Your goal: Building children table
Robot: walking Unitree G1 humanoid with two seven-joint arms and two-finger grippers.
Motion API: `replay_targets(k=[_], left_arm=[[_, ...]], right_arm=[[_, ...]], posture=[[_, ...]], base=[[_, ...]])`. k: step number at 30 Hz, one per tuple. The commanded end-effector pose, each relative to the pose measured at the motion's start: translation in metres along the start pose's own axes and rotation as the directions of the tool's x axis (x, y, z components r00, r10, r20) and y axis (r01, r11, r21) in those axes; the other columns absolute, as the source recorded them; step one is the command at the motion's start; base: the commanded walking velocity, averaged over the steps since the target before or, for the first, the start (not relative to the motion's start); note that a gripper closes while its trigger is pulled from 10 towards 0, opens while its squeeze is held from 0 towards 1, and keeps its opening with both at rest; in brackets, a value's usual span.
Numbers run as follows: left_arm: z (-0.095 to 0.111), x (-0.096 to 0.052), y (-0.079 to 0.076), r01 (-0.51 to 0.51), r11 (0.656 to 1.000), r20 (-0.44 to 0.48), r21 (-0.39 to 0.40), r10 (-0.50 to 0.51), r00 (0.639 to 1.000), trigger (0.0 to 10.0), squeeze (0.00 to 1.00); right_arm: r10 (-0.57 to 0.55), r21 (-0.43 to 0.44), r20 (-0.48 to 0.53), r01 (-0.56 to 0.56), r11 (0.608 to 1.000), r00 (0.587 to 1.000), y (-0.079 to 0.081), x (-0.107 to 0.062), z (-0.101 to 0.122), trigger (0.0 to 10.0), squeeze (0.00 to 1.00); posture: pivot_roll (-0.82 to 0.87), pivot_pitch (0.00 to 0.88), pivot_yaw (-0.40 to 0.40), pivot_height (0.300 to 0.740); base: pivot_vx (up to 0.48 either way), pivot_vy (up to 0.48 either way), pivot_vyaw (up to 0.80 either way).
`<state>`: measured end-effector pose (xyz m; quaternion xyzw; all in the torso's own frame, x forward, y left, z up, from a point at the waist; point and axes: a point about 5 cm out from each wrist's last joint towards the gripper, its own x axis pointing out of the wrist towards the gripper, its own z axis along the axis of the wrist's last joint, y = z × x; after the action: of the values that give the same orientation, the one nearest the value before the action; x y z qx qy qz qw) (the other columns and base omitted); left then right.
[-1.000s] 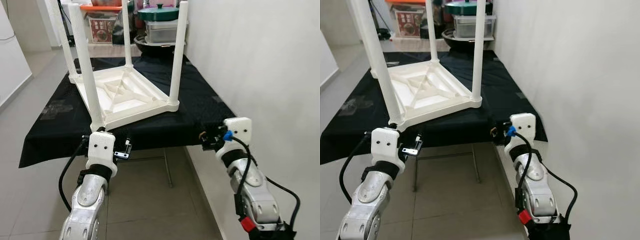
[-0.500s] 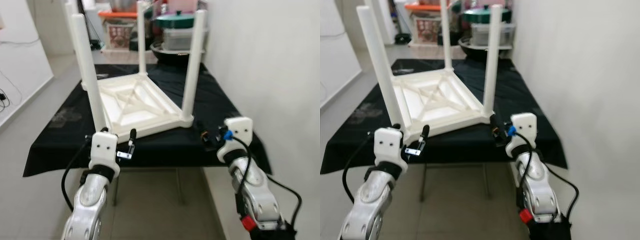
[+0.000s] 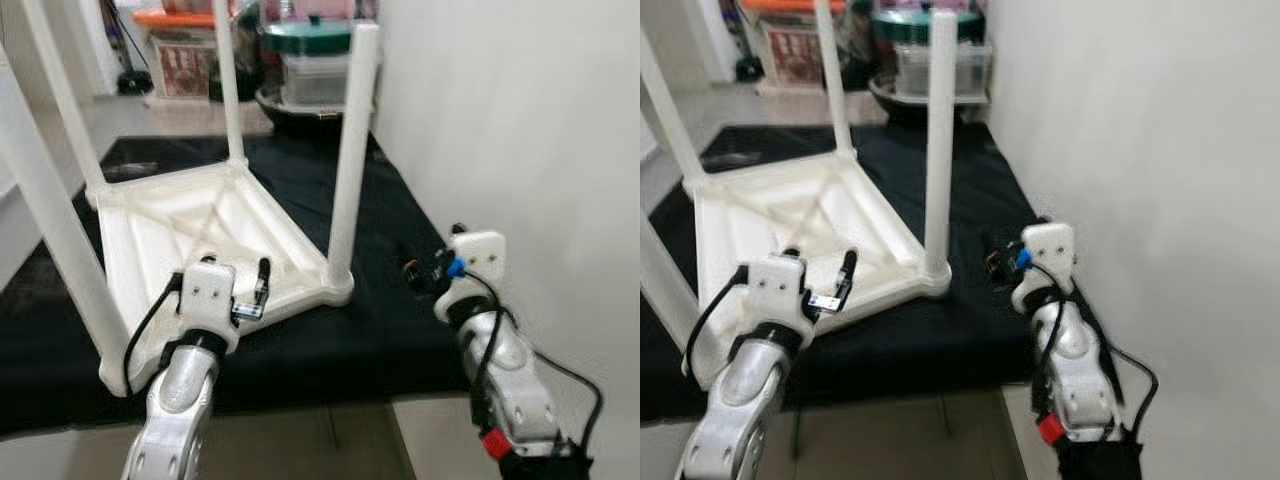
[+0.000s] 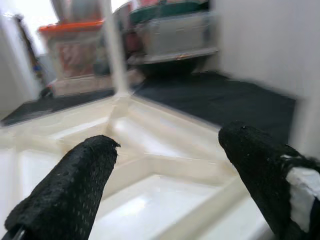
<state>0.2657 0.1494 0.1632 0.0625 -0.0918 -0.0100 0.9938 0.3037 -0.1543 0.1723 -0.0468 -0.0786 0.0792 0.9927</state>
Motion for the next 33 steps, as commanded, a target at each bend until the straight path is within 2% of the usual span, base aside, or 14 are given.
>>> replay_targets(k=[1, 5, 11, 13, 14, 17, 20, 23, 26, 28, 29, 30, 31, 33], left_arm=[[-0.001, -0.001, -0.001, 0.0, 1.0, -0.012, -0.001, 0.0, 1.0, 10.0, 0.0], [-0.002, -0.002, 0.001, -0.017, 1.0, -0.017, 0.004, 0.017, 1.0, 10.0, 0.0], [-0.007, -0.007, 0.028, -0.158, 0.986, -0.041, 0.052, 0.16, 0.986, 10.0, 0.0], [-0.014, -0.018, 0.05, -0.268, 0.957, -0.069, 0.11, 0.276, 0.959, 10.0, 0.0], [-0.014, -0.018, 0.05, -0.268, 0.957, -0.069, 0.11, 0.276, 0.959, 10.0, 0.0], [-0.028, -0.041, 0.079, -0.384, 0.899, -0.122, 0.209, 0.414, 0.902, 10.0, 0.0], [-0.029, -0.044, 0.083, -0.398, 0.887, -0.125, 0.233, 0.433, 0.893, 10.0, 0.0], [-0.031, -0.052, 0.107, -0.469, 0.834, -0.112, 0.292, 0.517, 0.849, 10.0, 0.0], [-0.032, -0.054, 0.116, -0.492, 0.817, -0.116, 0.301, 0.544, 0.831, 10.0, 0.0], [-0.03, -0.058, 0.138, -0.536, 0.774, -0.103, 0.337, 0.596, 0.796, 10.0, 0.0], [-0.03, -0.058, 0.138, -0.536, 0.774, -0.103, 0.337, 0.596, 0.796, 10.0, 0.0], [-0.027, -0.061, 0.152, -0.57, 0.741, -0.088, 0.355, 0.633, 0.769, 10.0, 0.0], [-0.027, -0.061, 0.152, -0.57, 0.741, -0.088, 0.355, 0.633, 0.769, 10.0, 0.0], [-0.02, -0.068, 0.18, -0.63, 0.668, -0.052, 0.396, 0.701, 0.711, 10.0, 0.0]], right_arm=[[-0.021, -0.013, -0.01, 0.021, 1.0, 1.0, -0.007, -0.002, -0.002, 10.0, 0.0], [-0.018, -0.014, -0.012, 0.018, 1.0, 1.0, -0.006, -0.002, -0.003, 10.0, 0.0], [-0.017, -0.015, -0.016, 0.017, 1.0, 1.0, -0.006, -0.001, -0.003, 10.0, 0.0], [-0.018, -0.016, -0.019, 0.017, 1.0, 1.0, -0.006, -0.001, -0.004, 10.0, 0.0], [-0.018, -0.016, -0.019, 0.017, 1.0, 1.0, -0.006, -0.001, -0.004, 10.0, 0.0], [-0.006, -0.012, -0.031, 0.005, 1.0, 1.0, -0.004, 0.002, -0.008, 10.0, 0.0], [0.0, -0.012, -0.032, -0.001, 1.0, 0.999, -0.002, 0.002, -0.008, 10.0, 0.0], [0.006, -0.012, -0.033, -0.006, 1.0, 0.999, -0.002, 0.005, -0.008, 10.0, 0.0], [0.005, -0.013, -0.034, -0.006, 1.0, 0.999, -0.003, 0.005, -0.008, 10.0, 0.0], [0.006, -0.014, -0.041, -0.006, 1.0, 0.999, -0.004, 0.006, -0.01, 10.0, 0.0], [0.006, -0.014, -0.041, -0.006, 1.0, 0.999, -0.004, 0.006, -0.01, 10.0, 0.0], [0.008, -0.014, -0.045, -0.009, 1.0, 0.999, -0.003, 0.005, -0.011, 10.0, 0.0], [0.008, -0.014, -0.045, -0.009, 1.0, 0.999, -0.003, 0.005, -0.011, 10.0, 0.0], [0.012, -0.015, -0.051, -0.013, 1.0, 0.999, -0.002, 0.005, -0.012, 10.0, 0.0]], posture=[[0.03, 0.0, -0.085, 0.74], [0.03, 0.0, -0.086, 0.74], [0.04, 0.0, -0.088, 0.74], [0.05, 0.0, -0.093, 0.74], [0.05, 0.0, -0.093, 0.74], [0.06, 0.0, -0.105, 0.74], [0.06, 0.0, -0.105, 0.74], [0.07, 0.0, -0.115, 0.74], [0.08, 0.0, -0.118, 0.74], [0.08, 0.0, -0.12, 0.74], [0.08, 0.0, -0.12, 0.74], [0.08, 0.0, -0.119, 0.74], [0.08, 0.0, -0.119, 0.74], [0.08, 0.0, -0.119, 0.74]], base=[[0.0, 0.0, 0.0], [0.0, 0.0, 0.0], [0.0, 0.0, 0.0], [0.0, 0.0, 0.0], [0.0, 0.0, 0.0], [0.0, 0.0, 0.0], [0.0, 0.0, 0.0], [0.0, 0.0, 0.0], [0.0, 0.0, 0.0], [0.0, 0.0, 0.0], [0.0, 0.0, 0.0], [0.0, 0.0, 0.0], [0.0, 0.0, 0.0], [0.0, 0.0, 0.0]])
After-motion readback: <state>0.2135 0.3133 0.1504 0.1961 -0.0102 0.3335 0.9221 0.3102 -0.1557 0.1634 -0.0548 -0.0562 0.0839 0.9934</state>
